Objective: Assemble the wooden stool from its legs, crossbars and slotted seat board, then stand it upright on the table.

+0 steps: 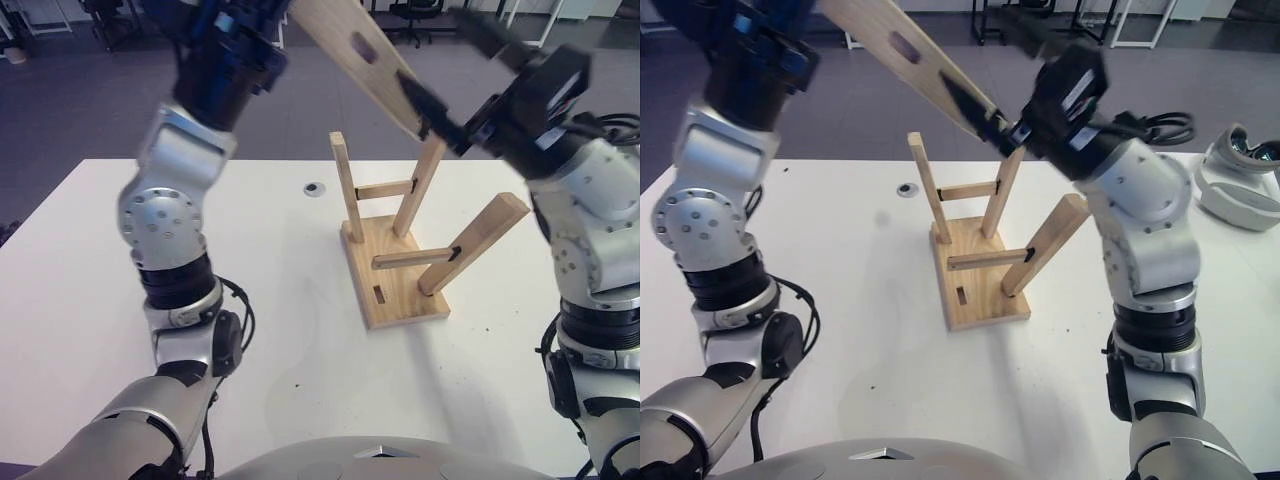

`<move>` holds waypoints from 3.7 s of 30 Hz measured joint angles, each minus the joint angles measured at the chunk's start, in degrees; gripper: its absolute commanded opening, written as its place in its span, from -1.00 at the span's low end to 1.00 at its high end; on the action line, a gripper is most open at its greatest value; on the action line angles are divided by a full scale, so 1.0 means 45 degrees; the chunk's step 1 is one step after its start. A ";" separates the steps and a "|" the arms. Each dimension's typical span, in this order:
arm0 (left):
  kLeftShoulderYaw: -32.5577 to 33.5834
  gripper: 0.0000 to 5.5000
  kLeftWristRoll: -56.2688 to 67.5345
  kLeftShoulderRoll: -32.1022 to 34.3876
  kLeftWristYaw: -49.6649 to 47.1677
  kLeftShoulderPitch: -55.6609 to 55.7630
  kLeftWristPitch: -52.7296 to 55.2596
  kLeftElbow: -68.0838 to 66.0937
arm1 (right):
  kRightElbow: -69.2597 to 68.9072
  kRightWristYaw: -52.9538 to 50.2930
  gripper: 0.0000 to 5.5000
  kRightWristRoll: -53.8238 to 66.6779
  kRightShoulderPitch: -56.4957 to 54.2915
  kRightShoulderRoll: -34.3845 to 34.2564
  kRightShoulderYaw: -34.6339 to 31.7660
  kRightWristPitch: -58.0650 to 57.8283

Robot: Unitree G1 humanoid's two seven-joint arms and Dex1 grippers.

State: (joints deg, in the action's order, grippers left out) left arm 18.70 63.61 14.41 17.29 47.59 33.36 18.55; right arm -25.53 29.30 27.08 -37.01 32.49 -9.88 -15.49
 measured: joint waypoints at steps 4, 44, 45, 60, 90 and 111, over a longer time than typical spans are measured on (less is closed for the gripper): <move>0.1345 -0.63 0.1906 0.1994 -0.0122 -0.2821 0.1331 0.1767 | 0.0911 -0.0017 0.23 0.0761 0.1686 0.1435 -0.3152 -0.1089; -0.1290 -0.63 -0.1487 -0.1340 -0.6781 -0.9721 0.0320 0.2902 | 0.7729 0.1342 0.23 -0.7558 0.7290 -0.0595 0.5065 0.5715; -0.1210 -0.63 -0.1275 -0.1319 -0.6790 -0.9612 0.0335 0.2902 | 0.7735 0.1317 0.23 -0.7565 0.7290 -0.0598 0.5077 0.5727; -0.2567 -0.63 -0.3313 -0.0171 -0.5181 -0.8933 0.0350 0.2331 | 0.8057 0.1055 0.23 -0.7966 0.7173 -0.0689 0.5146 0.6064; -0.6572 -0.20 -0.8471 0.0834 -0.4235 -0.8178 0.1776 0.2398 | 0.7981 0.0862 0.23 -0.8108 0.7132 -0.0967 0.5312 0.6014; -0.6987 0.96 -0.9028 -0.0435 -0.1648 -0.8397 0.1679 0.3044 | 0.7336 0.0939 0.23 -0.8100 0.7124 -0.0964 0.5242 0.5507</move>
State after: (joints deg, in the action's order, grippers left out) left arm -12.74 22.98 12.45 9.87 9.80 40.91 32.25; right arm 7.48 33.52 -9.37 -4.95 28.15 13.71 9.29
